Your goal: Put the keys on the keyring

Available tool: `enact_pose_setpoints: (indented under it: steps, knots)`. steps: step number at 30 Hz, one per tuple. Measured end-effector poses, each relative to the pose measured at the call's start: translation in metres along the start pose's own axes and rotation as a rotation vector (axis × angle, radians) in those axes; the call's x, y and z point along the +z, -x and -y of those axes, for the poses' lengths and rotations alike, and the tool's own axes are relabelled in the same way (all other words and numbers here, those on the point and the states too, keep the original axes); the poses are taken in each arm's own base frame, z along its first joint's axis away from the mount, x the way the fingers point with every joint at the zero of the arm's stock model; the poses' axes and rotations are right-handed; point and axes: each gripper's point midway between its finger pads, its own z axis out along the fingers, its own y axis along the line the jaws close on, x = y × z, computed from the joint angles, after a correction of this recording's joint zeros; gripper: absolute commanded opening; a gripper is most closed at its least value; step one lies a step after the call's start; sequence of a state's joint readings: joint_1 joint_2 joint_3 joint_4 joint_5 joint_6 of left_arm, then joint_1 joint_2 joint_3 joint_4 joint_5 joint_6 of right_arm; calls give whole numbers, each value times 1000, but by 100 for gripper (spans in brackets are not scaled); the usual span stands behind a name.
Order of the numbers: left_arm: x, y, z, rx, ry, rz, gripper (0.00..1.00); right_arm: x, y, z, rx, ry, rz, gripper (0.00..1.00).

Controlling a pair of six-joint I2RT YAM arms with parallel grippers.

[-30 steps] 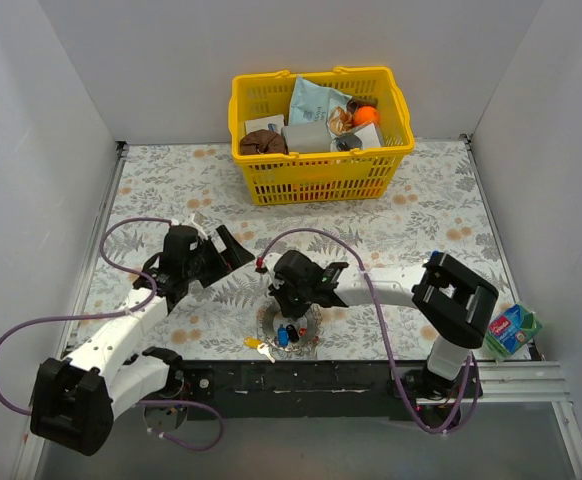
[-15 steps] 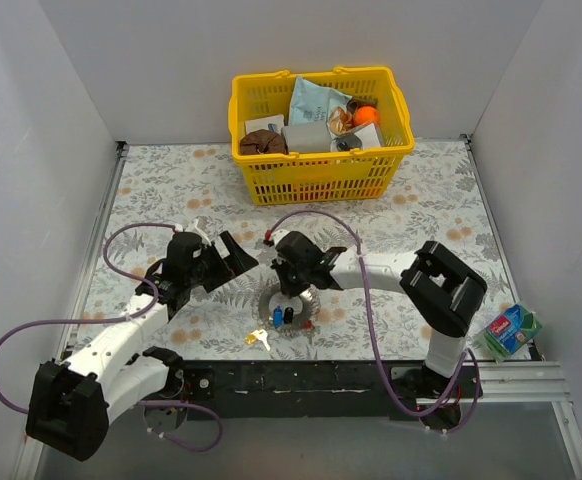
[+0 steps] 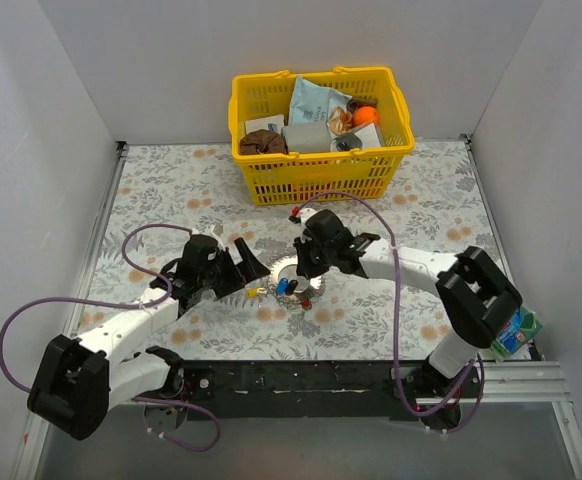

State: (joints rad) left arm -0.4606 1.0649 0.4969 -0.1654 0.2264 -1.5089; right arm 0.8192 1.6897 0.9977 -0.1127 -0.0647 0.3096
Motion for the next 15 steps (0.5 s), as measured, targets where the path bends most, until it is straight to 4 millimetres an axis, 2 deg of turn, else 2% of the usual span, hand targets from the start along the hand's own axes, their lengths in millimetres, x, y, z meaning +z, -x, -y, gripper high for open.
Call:
enact_pose_setpoints:
  steps: [2,4,6,8,9,11,13,15]
  knots:
    - [2,0,0,1,1,-1,98,-18,12,-8,-9,25,53,5]
    - [4,0,-2,2,6,-5,98,-35,26,-11,-11,39,110,13]
    - [8,-2,-5,4,21,-18,98,-51,38,-6,-5,37,165,20]
    - [12,-3,-8,11,36,-31,98,-61,42,6,10,22,193,27]
    - [13,-3,-9,17,41,-35,98,-63,41,13,21,12,196,34]
    - [16,1,-7,34,54,-39,98,-65,30,32,50,-15,182,40]
    - [20,7,-3,54,64,-41,98,-64,14,50,87,-37,148,46]
    - [24,15,2,75,67,-35,98,-63,-7,63,122,-48,106,56]
